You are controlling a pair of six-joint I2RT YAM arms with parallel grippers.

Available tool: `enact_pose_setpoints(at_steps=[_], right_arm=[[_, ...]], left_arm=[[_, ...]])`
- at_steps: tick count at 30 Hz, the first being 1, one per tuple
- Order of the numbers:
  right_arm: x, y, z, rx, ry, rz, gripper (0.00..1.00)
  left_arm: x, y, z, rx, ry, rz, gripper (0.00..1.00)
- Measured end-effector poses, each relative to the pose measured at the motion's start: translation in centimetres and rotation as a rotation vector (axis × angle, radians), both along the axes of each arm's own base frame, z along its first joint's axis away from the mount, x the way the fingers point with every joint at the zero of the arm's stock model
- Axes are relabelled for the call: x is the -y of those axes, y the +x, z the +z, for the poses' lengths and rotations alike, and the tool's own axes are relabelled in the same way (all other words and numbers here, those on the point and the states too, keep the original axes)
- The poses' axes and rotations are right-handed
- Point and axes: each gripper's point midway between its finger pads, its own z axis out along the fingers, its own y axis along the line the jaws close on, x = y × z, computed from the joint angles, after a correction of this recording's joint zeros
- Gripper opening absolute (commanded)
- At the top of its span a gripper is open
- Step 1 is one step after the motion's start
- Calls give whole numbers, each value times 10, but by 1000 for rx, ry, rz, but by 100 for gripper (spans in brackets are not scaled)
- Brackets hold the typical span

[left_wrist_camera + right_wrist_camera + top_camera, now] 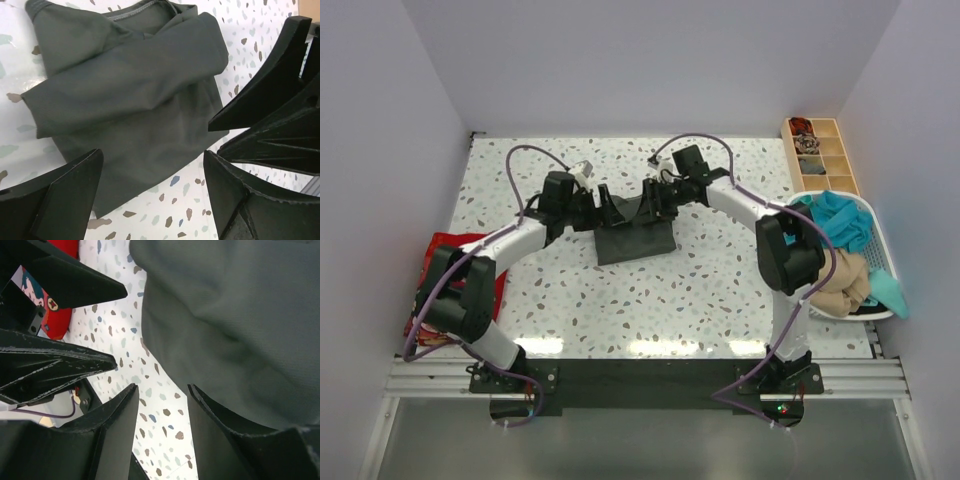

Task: Fold and stack the t-shirts
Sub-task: Fold the long partially folded tshirt into a neat square

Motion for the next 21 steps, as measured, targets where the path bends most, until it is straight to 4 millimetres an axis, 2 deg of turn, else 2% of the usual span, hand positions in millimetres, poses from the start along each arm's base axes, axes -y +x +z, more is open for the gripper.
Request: enact_pose_setpoints(at_steps=[6, 13, 16, 21], right_arm=[[9, 10, -15, -20, -18, -28, 47], [5, 38, -49, -39, -68, -45, 47], [4, 49, -49, -22, -78, -55, 47], [8, 81, -31, 52, -69, -89, 48]], left_arm=[[9, 3, -14, -20, -23, -29, 85], [18, 25, -45, -70, -22, -24, 84], [21, 34, -49, -68, -22, -23, 84], [29, 63, -39, -21, -32, -17, 84]])
